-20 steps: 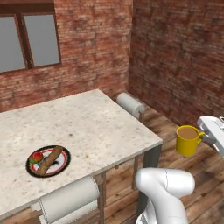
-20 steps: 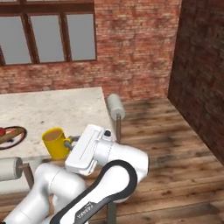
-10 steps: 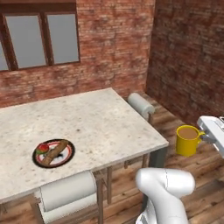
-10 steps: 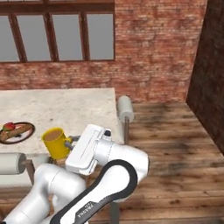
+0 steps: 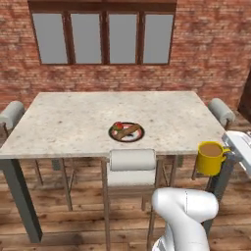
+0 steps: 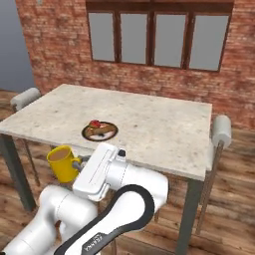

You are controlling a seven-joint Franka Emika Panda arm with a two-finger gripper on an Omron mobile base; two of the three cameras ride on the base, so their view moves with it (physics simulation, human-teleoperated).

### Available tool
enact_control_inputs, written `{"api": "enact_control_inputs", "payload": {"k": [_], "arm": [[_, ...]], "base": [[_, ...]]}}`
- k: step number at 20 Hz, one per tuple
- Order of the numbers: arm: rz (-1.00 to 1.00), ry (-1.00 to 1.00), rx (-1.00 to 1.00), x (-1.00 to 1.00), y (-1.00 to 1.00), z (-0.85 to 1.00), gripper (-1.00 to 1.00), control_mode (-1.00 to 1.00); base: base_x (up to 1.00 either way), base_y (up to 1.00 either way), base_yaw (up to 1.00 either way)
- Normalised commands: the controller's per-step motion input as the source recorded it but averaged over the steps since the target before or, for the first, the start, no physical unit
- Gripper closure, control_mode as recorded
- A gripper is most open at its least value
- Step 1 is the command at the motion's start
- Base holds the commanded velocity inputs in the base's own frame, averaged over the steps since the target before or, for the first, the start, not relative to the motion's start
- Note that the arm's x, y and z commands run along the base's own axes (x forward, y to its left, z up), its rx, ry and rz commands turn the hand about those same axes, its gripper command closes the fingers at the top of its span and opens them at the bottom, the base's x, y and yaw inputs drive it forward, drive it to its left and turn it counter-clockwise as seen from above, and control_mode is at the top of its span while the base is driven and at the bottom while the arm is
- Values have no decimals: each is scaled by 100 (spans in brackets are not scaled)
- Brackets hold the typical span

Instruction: Pick up the brewed coffee from the coffee machine and place it next to the breakfast plate on the dining counter.

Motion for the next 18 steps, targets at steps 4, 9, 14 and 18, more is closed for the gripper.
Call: {"api": "enact_control_inputs", "payload": {"k": [4, 9, 14, 18], "arm": [[0, 0, 0, 0, 0, 0, 100, 100], [0, 0, 0, 0, 0, 0, 100, 100], [0, 0, 0, 0, 0, 0, 100, 100], [0, 0, 0, 0, 0, 0, 100, 100]], "base": [[-61, 57, 66], [49, -9, 25], [63, -51, 0], [72, -49, -2]]}}
